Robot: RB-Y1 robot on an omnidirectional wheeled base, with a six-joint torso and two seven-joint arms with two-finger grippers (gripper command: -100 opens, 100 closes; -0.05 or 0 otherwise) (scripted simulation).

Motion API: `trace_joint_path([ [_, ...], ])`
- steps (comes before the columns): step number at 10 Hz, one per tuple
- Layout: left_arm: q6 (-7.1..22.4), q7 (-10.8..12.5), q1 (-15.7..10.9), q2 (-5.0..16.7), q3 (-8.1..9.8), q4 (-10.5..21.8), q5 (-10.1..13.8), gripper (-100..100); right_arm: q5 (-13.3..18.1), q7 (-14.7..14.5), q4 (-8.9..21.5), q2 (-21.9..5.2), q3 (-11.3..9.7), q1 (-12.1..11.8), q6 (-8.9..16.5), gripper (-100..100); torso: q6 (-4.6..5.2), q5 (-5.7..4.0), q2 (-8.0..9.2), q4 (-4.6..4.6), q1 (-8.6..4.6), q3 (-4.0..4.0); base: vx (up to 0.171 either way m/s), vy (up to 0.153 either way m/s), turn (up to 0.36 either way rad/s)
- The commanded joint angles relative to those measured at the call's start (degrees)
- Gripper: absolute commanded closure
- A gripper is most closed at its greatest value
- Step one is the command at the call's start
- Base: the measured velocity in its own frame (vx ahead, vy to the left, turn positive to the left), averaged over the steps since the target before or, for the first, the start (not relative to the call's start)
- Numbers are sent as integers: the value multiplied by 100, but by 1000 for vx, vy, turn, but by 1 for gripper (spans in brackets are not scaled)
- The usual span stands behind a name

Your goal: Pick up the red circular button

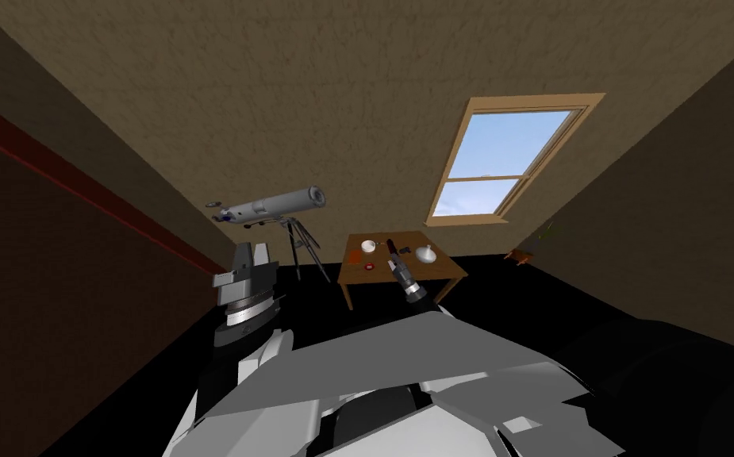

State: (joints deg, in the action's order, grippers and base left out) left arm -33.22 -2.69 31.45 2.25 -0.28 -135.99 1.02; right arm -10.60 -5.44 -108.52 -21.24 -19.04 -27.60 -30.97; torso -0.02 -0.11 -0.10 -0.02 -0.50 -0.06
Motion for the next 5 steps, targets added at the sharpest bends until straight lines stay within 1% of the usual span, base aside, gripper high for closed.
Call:
trace_joint_path([
  [1,0,0,0,0,0,0,0,0,-79,-190,286,-286,-263,77,-9,-100,0,0,0,0,0,0,-25,-158,435],
  [2,0,0,0,0,0,0,0,0,-79,-190,300,-365,-263,77,-9,-100,0,-3,5,1,-11,3,-30,-110,109],
  [3,0,0,1,0,1,0,0,0,-116,-310,537,-581,-441,115,-64,-100,7,0,6,2,3,3,-27,-79,199],
  [4,0,0,0,0,0,0,0,0,-116,-310,537,-581,-441,115,-64,-100,3,2,5,1,13,3,-16,-64,144],
  [5,0,0,1,0,0,0,0,0,-150,-435,768,-800,-619,159,-119,-100,5,4,0,1,22,0,-12,-63,299],
])
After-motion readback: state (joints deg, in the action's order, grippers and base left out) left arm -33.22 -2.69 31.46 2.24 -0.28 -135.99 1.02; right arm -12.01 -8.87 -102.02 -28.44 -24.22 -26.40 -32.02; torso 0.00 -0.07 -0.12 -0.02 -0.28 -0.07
